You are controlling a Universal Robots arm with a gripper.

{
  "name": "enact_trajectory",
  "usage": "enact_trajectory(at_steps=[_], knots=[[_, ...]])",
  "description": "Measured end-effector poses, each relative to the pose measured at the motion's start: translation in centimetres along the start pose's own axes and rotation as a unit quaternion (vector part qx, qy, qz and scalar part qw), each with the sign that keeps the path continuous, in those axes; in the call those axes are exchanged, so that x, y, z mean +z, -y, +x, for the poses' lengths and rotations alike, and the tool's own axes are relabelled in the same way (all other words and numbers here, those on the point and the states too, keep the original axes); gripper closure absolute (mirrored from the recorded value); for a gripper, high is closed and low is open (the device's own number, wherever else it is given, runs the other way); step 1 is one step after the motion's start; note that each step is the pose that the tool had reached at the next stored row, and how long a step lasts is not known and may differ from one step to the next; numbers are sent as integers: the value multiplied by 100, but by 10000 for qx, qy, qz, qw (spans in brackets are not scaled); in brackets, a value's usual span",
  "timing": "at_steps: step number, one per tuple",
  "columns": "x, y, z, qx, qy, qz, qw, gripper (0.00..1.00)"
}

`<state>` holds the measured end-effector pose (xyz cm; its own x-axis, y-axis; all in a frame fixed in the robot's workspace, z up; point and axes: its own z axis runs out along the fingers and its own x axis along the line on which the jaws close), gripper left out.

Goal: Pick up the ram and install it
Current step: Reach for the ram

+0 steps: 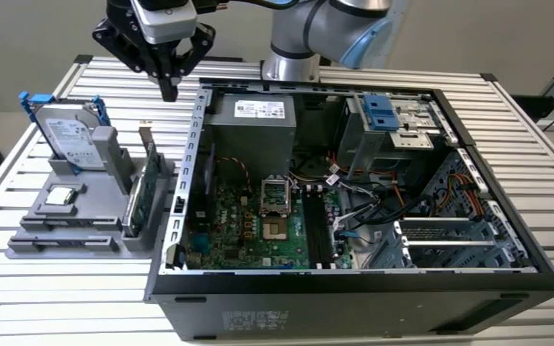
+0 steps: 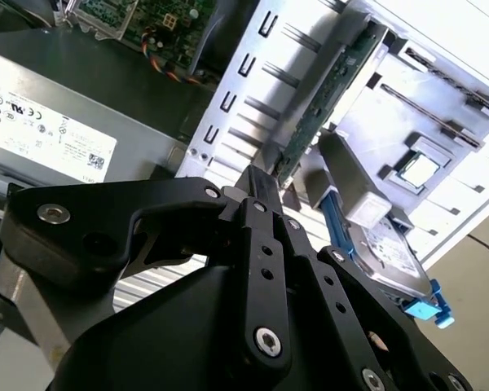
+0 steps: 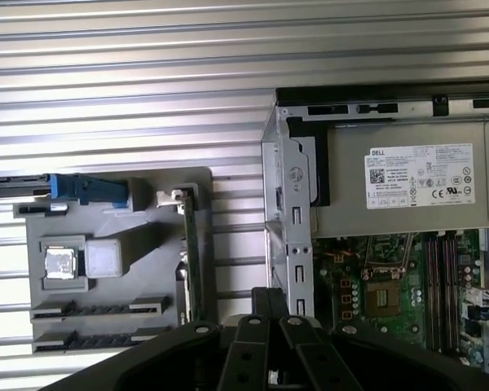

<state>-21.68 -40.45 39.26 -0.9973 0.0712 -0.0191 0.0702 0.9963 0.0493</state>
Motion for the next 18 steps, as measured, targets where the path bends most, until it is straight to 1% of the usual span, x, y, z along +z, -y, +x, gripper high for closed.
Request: enact_trajectory(at_steps=[18], knots=[[-6,47,172,0,0,0,10000,100]])
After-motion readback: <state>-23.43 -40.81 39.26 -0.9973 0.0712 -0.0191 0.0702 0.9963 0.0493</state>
